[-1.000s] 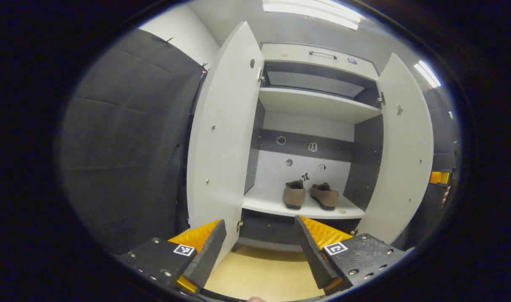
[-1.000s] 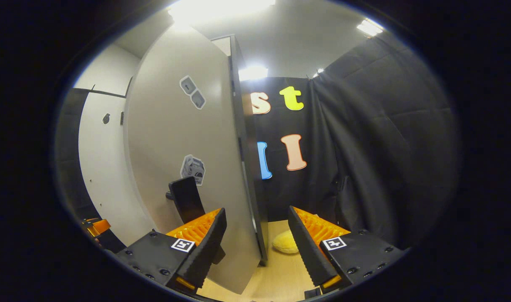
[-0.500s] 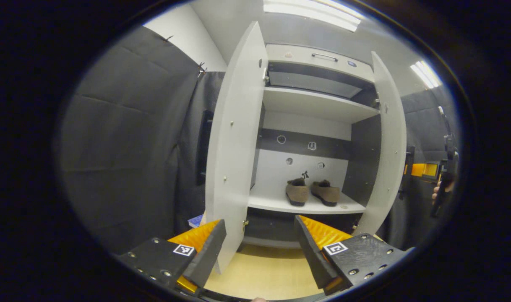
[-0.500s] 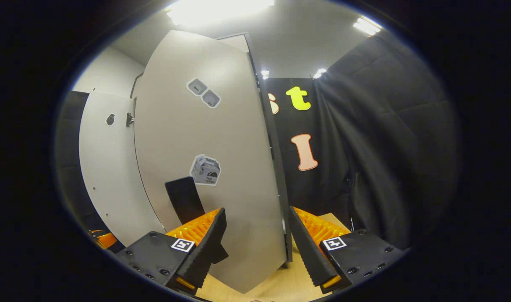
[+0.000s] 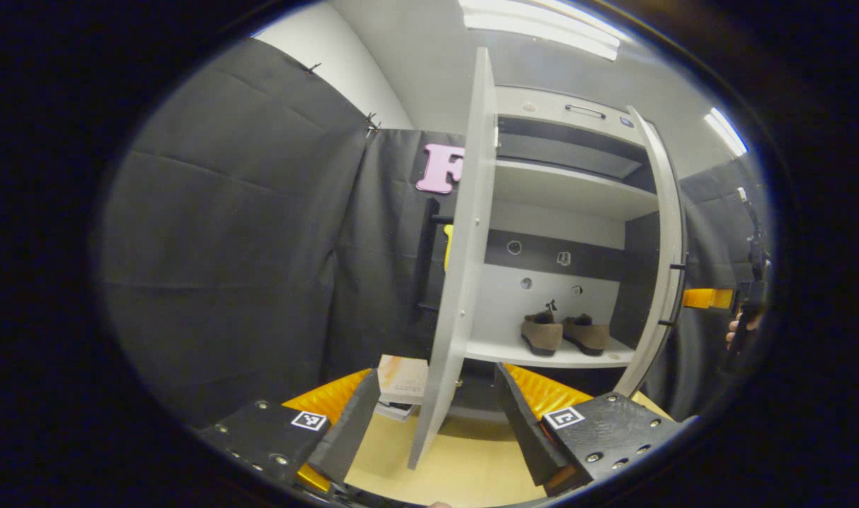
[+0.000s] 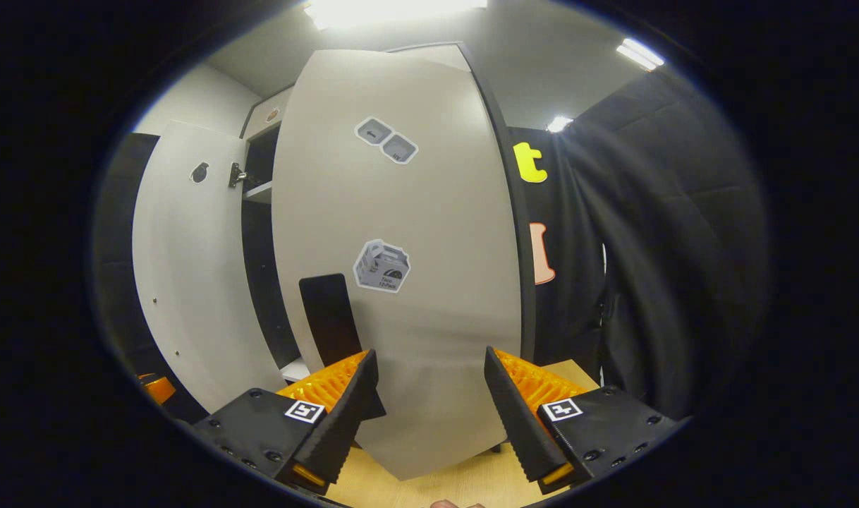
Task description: Grab one shoe with the right hand and put it into the shoe cabinet, grab the other shoe with the left hand and put it into the shoe cabinet; then close the right door with the right hand and the left door with the left hand.
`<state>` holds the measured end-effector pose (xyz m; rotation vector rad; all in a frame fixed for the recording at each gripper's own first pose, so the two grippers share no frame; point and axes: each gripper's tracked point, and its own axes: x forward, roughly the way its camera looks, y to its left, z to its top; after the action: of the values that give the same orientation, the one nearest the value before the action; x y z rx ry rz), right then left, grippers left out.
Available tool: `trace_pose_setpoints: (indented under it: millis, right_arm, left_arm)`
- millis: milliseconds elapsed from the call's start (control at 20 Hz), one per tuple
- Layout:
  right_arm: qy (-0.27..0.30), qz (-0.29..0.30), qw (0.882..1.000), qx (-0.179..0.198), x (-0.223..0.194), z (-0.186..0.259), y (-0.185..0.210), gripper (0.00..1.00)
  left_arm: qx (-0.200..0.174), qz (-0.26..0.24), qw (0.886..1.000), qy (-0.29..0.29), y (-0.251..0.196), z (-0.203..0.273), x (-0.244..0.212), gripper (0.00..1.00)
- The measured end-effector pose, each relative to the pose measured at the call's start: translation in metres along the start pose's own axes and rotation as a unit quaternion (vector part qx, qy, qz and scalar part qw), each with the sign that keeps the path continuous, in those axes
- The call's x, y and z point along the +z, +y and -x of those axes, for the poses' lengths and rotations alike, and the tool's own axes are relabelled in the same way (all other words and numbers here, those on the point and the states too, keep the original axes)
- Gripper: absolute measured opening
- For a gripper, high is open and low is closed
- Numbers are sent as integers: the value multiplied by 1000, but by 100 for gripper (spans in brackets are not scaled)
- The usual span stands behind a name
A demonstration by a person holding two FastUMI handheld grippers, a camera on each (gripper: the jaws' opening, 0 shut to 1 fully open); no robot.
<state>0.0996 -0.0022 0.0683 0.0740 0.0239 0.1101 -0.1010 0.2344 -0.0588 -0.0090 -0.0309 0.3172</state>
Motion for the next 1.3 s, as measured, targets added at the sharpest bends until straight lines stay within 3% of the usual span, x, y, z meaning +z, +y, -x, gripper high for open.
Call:
trace_pose_setpoints:
  millis: [50,100,150,250,300,500,550,750,1000,1200,1300]
  right_arm:
    - [1,-2,1000,-6,-2,-1,-2,96]
    - [4,-4,1000,-14,-6,-1,-5,96]
    - [11,-6,1000,-20,-11,0,-8,92]
    - [18,-8,999,-30,-22,5,-15,96]
    - [19,-5,999,-36,-26,5,-18,96]
    - [30,8,998,-54,-47,8,-27,92]
    - [34,7,998,-57,-52,8,-28,96]
    - [36,2,997,-62,-62,8,-28,96]
    - [22,-23,997,-65,-74,15,-35,96]
    - [11,-34,996,-84,-81,24,-50,96]
    - [16,-31,995,-92,-87,29,-53,96]
  left_arm:
    - [6,-3,1000,-8,10,-2,7,100]
    - [11,-5,1000,-14,21,-5,13,88]
    - [17,-6,1000,-17,34,-9,15,88]
    - [28,-12,999,-39,62,-15,31,88]
    - [26,-16,998,-54,71,-18,41,100]
    - [29,-26,997,-73,106,-47,65,94]
    - [22,-24,997,-72,110,-58,69,94]
    - [-22,-12,997,-78,118,-98,94,94]
    - [-106,19,992,-65,108,-134,117,94]
    - [-153,5,986,-59,73,-153,127,94]
    - [-158,-11,986,-56,64,-155,124,94]
